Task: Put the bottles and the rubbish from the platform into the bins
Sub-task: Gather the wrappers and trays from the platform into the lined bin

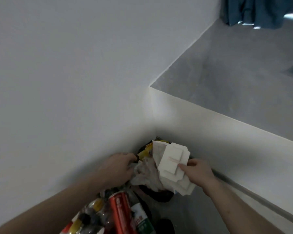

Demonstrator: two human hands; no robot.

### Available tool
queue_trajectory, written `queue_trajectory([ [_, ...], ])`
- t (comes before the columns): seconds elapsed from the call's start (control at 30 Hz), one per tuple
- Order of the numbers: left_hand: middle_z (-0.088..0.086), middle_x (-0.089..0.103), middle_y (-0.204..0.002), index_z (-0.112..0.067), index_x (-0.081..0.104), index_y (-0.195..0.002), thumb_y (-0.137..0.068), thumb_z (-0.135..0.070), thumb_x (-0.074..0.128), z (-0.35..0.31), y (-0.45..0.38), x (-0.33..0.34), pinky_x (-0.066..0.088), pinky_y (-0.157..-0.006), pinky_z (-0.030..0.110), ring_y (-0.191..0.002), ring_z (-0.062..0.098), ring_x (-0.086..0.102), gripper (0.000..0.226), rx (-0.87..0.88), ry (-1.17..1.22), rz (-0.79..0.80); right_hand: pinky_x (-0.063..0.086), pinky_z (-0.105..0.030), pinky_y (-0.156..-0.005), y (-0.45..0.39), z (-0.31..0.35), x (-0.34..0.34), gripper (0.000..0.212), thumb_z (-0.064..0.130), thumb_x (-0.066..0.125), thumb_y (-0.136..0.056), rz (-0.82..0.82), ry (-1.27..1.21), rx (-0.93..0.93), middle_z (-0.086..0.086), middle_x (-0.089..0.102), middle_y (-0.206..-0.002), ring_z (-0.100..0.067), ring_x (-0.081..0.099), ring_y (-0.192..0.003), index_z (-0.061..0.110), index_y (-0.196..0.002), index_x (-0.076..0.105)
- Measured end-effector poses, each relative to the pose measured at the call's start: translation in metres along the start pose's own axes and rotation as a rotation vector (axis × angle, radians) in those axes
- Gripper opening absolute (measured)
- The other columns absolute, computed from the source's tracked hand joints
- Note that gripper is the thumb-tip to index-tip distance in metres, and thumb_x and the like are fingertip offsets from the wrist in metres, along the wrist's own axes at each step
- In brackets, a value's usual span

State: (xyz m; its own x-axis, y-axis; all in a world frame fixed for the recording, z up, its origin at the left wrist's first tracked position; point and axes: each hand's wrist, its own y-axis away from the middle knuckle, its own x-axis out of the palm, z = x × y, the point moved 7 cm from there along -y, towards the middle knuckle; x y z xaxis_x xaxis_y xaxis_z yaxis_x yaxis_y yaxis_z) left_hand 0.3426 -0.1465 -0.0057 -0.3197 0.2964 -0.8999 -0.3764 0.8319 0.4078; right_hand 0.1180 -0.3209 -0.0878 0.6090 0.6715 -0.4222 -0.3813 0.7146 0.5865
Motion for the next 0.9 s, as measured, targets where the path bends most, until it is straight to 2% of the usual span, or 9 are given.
queue_trajectory([
  [0.13,-0.015,0.059,-0.13,-0.04,0.056,-0.13,-0.094,-0.05,0.045,0.013,0.027,-0.004,0.047,-0.102,0.036,-0.119,0.012,0.056,0.039,-0.043,0.092,-0.048,0.062,-0.039,-0.078,-0.007,-0.01,0.042,0.04,0.018,0.08,-0.084,0.074,-0.382,0.213,-0.012,0.065,-0.124,-0.025,0.063,-0.103,0.009,-0.121,0.068],
  [0.2,-0.017,0.058,-0.129,-0.041,0.056,-0.13,-0.094,-0.05,0.048,0.007,0.031,-0.001,0.047,-0.099,0.033,-0.118,0.009,0.055,0.037,-0.042,0.123,-0.077,0.058,-0.045,-0.092,-0.009,-0.014,0.058,0.062,0.02,0.081,-0.082,0.109,-0.337,0.23,-0.01,0.058,-0.136,-0.028,0.059,-0.116,0.011,-0.138,0.056],
  [0.27,-0.018,0.054,-0.134,-0.041,0.054,-0.132,-0.095,-0.045,0.049,-0.002,0.027,0.007,0.046,-0.1,0.032,-0.121,0.009,0.053,0.038,-0.027,0.132,-0.06,0.052,-0.04,-0.099,-0.006,-0.01,0.061,0.07,0.022,0.076,-0.083,0.103,-0.113,0.142,-0.007,0.053,-0.143,-0.027,0.056,-0.123,0.015,-0.146,0.047],
  [0.37,-0.016,0.046,-0.144,-0.04,0.051,-0.136,-0.092,-0.039,0.048,-0.019,0.008,0.026,0.042,-0.107,0.034,-0.128,0.011,0.047,0.044,0.032,0.111,0.007,0.042,-0.024,-0.085,-0.004,0.0,0.058,0.058,0.011,0.066,-0.086,0.074,0.093,0.007,-0.004,0.054,-0.14,-0.024,0.054,-0.124,0.022,-0.141,0.05],
  [0.53,-0.007,0.022,-0.165,-0.036,0.032,-0.153,-0.093,-0.038,0.053,-0.05,-0.042,0.071,0.031,-0.12,0.047,-0.148,0.023,0.028,0.063,0.116,0.004,0.15,0.042,-0.022,-0.07,-0.008,0.002,0.055,0.055,0.001,0.049,-0.085,0.109,0.024,0.002,-0.004,0.055,-0.14,-0.022,0.054,-0.12,0.024,-0.133,0.059],
  [0.6,-0.002,0.008,-0.169,-0.036,0.021,-0.156,-0.095,-0.046,0.053,-0.058,-0.059,0.09,0.022,-0.122,0.052,-0.153,0.029,0.017,0.07,0.129,-0.057,0.219,0.045,-0.025,-0.076,-0.009,0.005,0.048,0.052,0.0,0.05,-0.085,0.043,-0.029,-0.009,-0.004,0.058,-0.136,-0.021,0.056,-0.116,0.023,-0.13,0.061],
  [0.7,0.002,-0.004,-0.17,-0.037,0.017,-0.157,-0.096,-0.046,0.052,-0.068,-0.075,0.118,0.005,-0.121,0.061,-0.155,0.035,0.005,0.071,0.146,-0.155,0.332,0.048,-0.028,-0.086,-0.011,0.009,0.033,0.045,0.002,0.054,-0.086,-0.076,-0.067,-0.04,-0.003,0.062,-0.13,-0.018,0.058,-0.108,0.02,-0.126,0.064],
  [0.77,0.005,-0.006,-0.17,-0.036,0.018,-0.157,-0.098,-0.048,0.047,-0.073,-0.084,0.133,-0.004,-0.119,0.065,-0.154,0.039,0.003,0.067,0.15,-0.239,0.372,0.049,-0.029,-0.087,-0.012,0.004,0.029,0.044,0.003,0.055,-0.087,-0.067,-0.018,-0.033,-0.003,0.061,-0.132,-0.019,0.059,-0.11,0.019,-0.128,0.063],
  [0.9,0.007,-0.003,-0.17,-0.033,0.024,-0.156,-0.099,-0.054,0.038,-0.073,-0.098,0.157,-0.009,-0.116,0.071,-0.153,0.041,0.009,0.062,0.115,-0.344,0.421,0.043,-0.023,-0.086,-0.014,-0.011,0.027,0.054,0.003,0.055,-0.082,0.027,0.154,-0.034,-0.003,0.057,-0.139,-0.02,0.057,-0.121,0.021,-0.133,0.061],
])
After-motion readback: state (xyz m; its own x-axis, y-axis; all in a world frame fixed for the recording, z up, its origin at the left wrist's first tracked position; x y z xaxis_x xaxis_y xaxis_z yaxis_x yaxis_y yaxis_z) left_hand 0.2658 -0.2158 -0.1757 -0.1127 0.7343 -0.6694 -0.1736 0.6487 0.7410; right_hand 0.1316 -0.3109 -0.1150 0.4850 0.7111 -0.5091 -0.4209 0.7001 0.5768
